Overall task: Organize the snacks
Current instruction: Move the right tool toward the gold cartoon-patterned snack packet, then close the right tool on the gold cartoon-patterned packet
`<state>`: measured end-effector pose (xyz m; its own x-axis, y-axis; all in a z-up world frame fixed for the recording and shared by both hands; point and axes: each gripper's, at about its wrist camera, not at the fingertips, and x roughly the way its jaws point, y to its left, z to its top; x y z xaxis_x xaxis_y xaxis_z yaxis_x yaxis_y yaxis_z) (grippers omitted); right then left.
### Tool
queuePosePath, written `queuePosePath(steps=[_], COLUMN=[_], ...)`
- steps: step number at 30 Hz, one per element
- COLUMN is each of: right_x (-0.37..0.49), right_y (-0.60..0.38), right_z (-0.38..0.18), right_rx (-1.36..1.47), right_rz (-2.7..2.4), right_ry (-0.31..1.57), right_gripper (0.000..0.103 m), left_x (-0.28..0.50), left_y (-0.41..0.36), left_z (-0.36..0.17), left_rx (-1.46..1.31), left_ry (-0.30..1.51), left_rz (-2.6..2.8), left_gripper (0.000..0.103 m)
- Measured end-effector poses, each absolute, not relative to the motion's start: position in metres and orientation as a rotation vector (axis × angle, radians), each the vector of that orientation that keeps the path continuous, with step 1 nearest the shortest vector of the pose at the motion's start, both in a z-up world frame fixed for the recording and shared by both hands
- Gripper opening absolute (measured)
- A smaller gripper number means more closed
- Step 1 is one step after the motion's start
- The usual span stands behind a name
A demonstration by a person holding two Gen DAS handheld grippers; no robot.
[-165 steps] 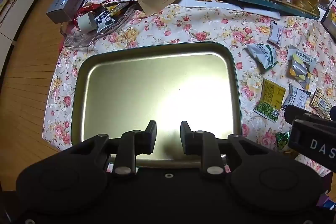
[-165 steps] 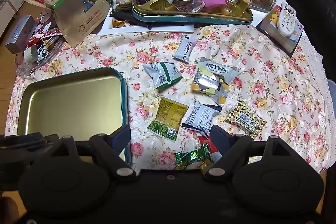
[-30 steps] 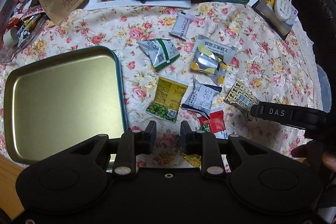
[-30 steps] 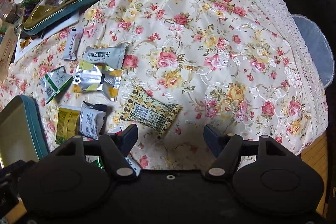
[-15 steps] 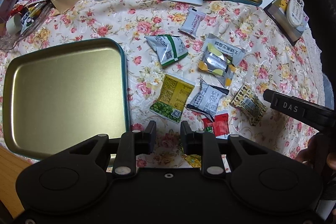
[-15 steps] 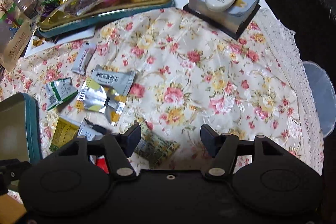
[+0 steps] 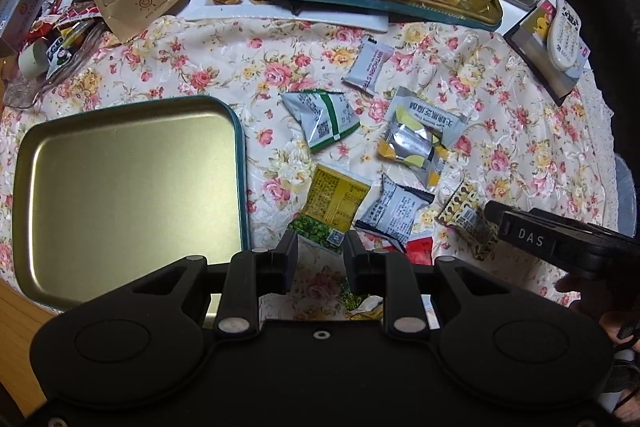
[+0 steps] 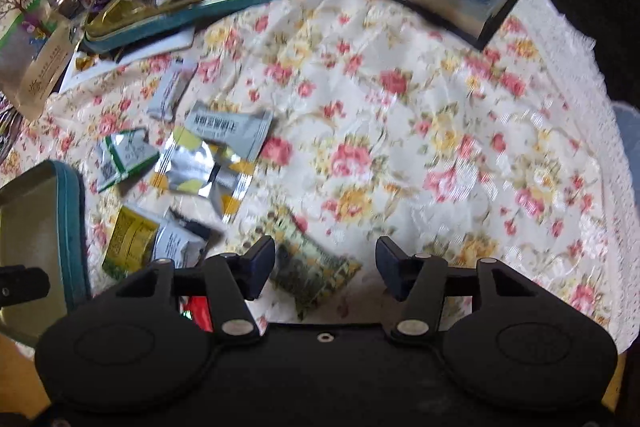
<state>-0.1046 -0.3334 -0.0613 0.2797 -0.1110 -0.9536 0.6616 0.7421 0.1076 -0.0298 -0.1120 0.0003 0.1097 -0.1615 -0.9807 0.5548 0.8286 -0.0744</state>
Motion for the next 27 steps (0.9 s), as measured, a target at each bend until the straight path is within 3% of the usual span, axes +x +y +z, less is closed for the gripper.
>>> queuePosePath(steps=[6,10,13,15,16,27], right_x=[-0.106,-0.106,-0.109,-0.109,-0.108,-0.096], right_y=[-0.332,-0.329,-0.335,-0.337,-0.335,-0.298], right_z=[-0.039,-0.034,-0.038,-0.044,-0.047,-0.082], right_rx=[0.452,0.363,0.441,0.502,0.522,0.355], right_rz=[-0.695,-0.741,-0.651,-0.580,-0.542,-0.420], right_ry=[1.070,1.050,1.074,1.097,1.118,1.235], right_gripper=[0.070,0.070,0.065,0.052,0.050,0.051], left_x=[-0.028,-0.029,-0.029,-0.029,-0.029,-0.024], left_y=[-0.111,-0.111,-0.110,-0.110,-0.109,-0.106], left_z=[0.002,0.003,0.004,0.004,0.004,0.003], left_rx=[0.351,0.355,0.354,0.353,0.353,0.341], left_ry=[1.350,1.347,1.345,1.344,1.344,1.354], left_rz=[-0.528,-0.529,-0.528,-0.525,-0.522,-0.516], left_gripper=[0.033,0.033,0.033,0.033,0.033,0.033])
